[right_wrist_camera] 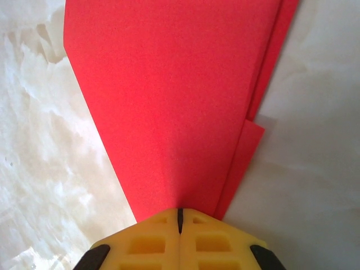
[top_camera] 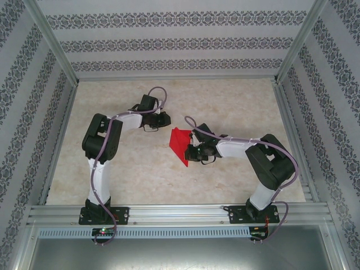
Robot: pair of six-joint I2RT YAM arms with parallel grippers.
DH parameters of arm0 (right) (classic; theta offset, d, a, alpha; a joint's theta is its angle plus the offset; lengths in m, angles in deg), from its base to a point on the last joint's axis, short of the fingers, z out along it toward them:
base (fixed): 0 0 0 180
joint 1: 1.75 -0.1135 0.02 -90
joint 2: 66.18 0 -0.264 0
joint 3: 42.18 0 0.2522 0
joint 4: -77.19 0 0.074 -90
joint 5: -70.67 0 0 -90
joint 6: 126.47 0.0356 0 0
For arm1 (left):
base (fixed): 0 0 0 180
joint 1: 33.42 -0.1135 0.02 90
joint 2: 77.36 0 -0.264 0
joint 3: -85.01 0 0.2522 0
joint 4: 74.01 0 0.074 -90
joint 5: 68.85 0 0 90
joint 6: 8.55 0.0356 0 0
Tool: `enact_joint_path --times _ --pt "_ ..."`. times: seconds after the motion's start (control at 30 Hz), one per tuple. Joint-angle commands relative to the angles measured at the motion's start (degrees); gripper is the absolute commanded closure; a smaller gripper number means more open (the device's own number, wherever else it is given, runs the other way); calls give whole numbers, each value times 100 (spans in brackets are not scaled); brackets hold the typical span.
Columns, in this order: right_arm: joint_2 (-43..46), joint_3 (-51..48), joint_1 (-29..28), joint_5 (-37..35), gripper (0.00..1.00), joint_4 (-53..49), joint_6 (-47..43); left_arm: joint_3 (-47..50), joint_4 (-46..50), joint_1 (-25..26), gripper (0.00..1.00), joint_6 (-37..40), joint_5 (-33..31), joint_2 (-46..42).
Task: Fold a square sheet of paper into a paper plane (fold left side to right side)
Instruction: Fourth fold the wing at the center of the table, then turn over the paper at the center of the table.
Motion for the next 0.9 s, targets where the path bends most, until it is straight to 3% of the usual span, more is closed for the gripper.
enact_joint_path --times 0.0,0.2,0.4,0.63,0.87 --pt "296 -324 -69 -27 87 14 25 519 -90 -101 73 -80 19 -919" --pt "1448 -758 180 -309 61 716 76 1816 -685 185 61 -860 103 -2047" --pt "2580 -1213 514 -719 42 560 -35 2341 -1119 673 58 -1496 29 -2162" --pt "3722 -1953 906 -730 33 695 251 1850 -1190 1026 56 -1597 61 -1383" --pt "4661 -2211 1182 -843 30 150 234 1440 -1026 1144 56 -1596 25 -880"
